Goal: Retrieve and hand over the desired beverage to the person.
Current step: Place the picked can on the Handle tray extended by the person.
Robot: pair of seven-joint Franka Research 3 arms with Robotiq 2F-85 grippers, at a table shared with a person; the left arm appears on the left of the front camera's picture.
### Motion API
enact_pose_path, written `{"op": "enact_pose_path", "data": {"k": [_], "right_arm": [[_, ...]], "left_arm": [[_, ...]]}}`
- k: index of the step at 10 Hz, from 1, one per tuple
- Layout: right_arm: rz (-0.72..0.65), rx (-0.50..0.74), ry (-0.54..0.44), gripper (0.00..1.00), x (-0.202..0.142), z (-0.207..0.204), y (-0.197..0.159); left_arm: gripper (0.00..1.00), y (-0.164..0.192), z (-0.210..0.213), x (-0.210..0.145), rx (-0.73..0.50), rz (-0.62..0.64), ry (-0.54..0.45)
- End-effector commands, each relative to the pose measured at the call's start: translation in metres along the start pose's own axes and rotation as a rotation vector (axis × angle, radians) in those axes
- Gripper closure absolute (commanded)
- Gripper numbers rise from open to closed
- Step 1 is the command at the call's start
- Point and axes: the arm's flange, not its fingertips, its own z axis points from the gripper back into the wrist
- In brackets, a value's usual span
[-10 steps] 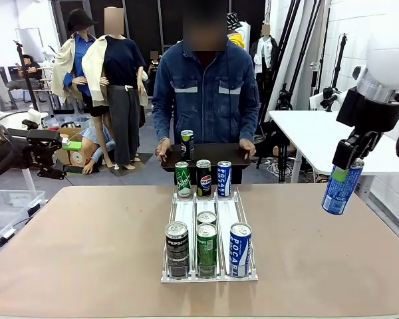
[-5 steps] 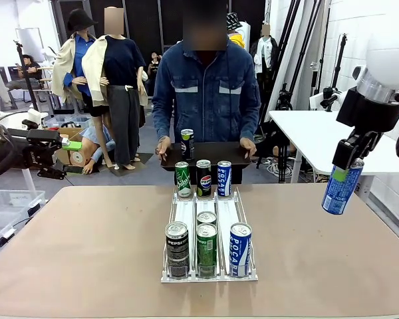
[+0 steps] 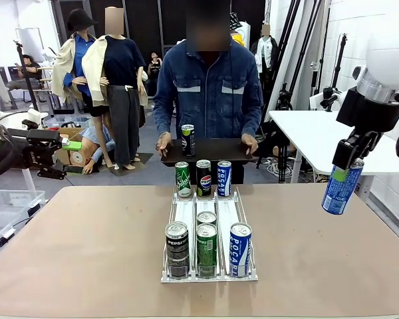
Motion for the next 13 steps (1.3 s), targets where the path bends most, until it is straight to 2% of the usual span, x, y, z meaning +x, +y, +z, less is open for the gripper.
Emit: {"op": "enact_pose_path", "data": {"k": [1, 13], "right_arm": [[0.001, -0.001, -0.003, 1.00, 0.0000, 0.0016, -0.0003], [0.001, -0.001, -0.003, 1.00, 0.0000, 0.0016, -0.0003]], "left_arm": [[0.00, -0.0014, 0.0004, 0.0000, -0.013, 0.001, -0.015], [0.00, -0.0014, 0.0004, 0.0000, -0.013, 0.001, -0.015]]}}
